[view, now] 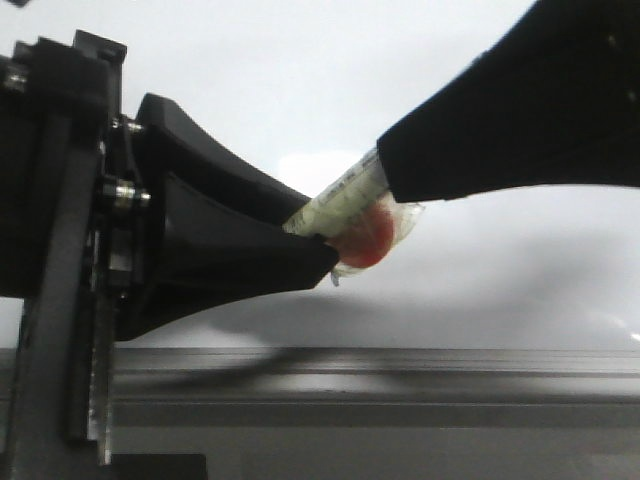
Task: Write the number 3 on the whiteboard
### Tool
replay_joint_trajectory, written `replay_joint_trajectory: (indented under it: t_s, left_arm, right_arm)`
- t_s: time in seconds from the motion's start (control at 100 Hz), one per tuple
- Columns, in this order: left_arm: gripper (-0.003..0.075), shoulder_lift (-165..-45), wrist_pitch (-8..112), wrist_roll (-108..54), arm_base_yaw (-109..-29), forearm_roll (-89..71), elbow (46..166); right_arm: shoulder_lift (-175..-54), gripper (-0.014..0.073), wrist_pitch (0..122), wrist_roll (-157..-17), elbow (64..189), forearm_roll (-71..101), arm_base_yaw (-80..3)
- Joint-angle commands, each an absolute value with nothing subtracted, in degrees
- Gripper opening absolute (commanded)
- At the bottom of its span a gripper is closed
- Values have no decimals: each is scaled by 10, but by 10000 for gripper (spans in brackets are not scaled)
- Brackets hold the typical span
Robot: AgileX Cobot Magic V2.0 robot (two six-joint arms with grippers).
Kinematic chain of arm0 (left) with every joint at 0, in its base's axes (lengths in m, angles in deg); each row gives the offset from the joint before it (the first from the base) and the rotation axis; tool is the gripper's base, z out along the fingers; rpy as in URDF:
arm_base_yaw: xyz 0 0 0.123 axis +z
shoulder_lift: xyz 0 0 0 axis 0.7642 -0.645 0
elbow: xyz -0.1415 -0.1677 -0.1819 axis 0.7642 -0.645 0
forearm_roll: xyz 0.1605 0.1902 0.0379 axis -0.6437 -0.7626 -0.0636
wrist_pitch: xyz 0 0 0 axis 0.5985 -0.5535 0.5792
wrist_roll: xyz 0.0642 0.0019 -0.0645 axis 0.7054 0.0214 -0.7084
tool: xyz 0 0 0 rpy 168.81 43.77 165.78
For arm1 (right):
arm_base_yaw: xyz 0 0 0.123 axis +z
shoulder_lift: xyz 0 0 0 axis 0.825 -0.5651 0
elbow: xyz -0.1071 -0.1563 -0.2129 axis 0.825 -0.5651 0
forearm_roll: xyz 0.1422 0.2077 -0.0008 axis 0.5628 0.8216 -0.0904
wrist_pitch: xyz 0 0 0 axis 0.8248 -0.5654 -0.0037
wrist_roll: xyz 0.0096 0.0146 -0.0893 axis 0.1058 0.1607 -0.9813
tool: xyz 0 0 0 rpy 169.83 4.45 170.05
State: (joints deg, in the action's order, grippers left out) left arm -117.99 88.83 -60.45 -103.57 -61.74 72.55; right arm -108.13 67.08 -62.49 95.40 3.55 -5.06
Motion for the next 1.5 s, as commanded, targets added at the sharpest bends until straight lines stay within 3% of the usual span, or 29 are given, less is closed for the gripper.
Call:
replay_joint_trajectory:
  t_s: [0.0,0.07,0.15,0.33,0.51,0.88,1.22,1.49]
  left_arm:
    - [272,-1148,909,-615,-1038,-597,742]
    - [398,-1113,884,-615,-1038,-566,742]
    - [456,-1071,823,-615,-1038,-535,742]
    - [444,-953,686,-615,-1038,-523,742]
    - [438,-883,654,-615,-1038,-521,742]
    - [438,-879,653,-616,-1038,-511,742]
    - [438,-879,653,-616,-1038,-510,742]
    - [438,-879,653,-616,-1038,-510,742]
  right_arm:
    - [-1080,-64,714,-627,975,25,-57]
    - [-1080,-64,705,-627,989,25,-57]
    - [-1080,-64,676,-627,1017,25,-58]
    - [-1088,-64,581,-627,1103,12,-60]
    - [-1102,-64,547,-627,1160,-22,-66]
    - [-1184,-64,497,-627,1235,-70,-123]
    - [-1148,-64,389,-626,1237,-78,-134]
    - [-1171,-64,435,-627,1205,-49,-120]
